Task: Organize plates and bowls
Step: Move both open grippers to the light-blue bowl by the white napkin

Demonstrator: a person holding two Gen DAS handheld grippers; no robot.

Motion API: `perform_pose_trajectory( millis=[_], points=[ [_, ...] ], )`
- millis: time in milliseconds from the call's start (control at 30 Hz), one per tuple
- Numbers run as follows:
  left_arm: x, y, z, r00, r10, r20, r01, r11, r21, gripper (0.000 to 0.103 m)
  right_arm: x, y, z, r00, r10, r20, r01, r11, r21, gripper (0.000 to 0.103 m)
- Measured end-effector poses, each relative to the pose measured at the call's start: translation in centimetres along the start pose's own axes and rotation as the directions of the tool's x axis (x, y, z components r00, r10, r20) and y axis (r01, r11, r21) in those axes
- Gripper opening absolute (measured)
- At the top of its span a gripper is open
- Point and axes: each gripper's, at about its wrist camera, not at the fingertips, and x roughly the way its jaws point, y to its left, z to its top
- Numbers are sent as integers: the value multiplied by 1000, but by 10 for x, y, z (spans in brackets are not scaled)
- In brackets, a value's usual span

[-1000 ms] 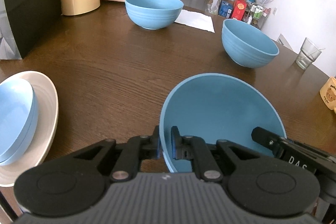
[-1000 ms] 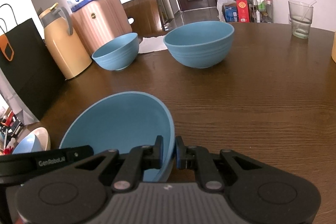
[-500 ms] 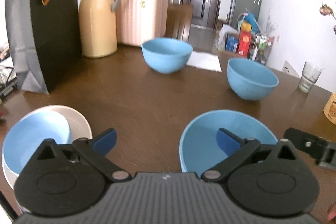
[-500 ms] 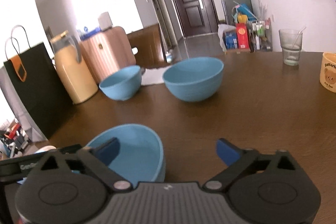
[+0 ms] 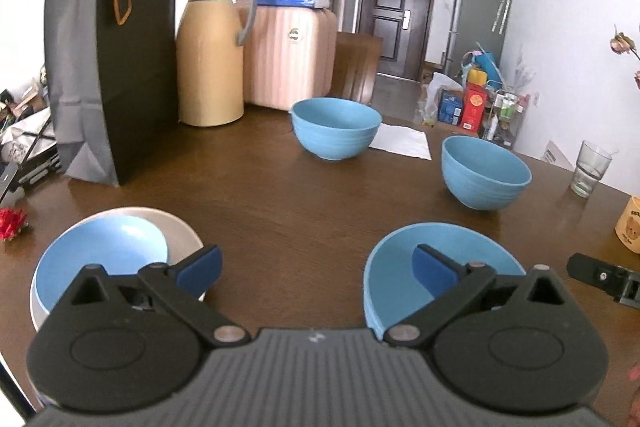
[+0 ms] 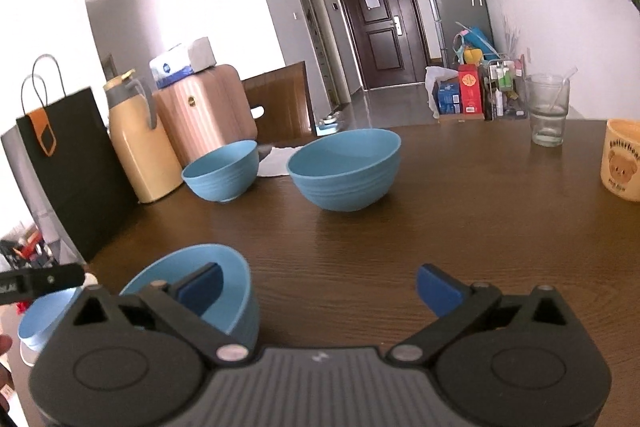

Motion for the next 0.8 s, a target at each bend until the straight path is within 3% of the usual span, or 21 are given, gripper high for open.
perform_pose_trajectory(
  millis=[100,333,800],
  points=[
    [-2,5,-2,1000,-1,-1,1,1000,-22,103,4,-9,-4,1000,22,-12,-21,999,35,103],
    [0,15,-6,1000,9,-14,-11,995,-101,103,16,-19,-10,998,-10,-59,14,998,69,103],
    [2,12,-10,999,29,-44,-33,995,-90,103,12,-23,-12,999,-25,-44,28,996,88,103]
  ],
)
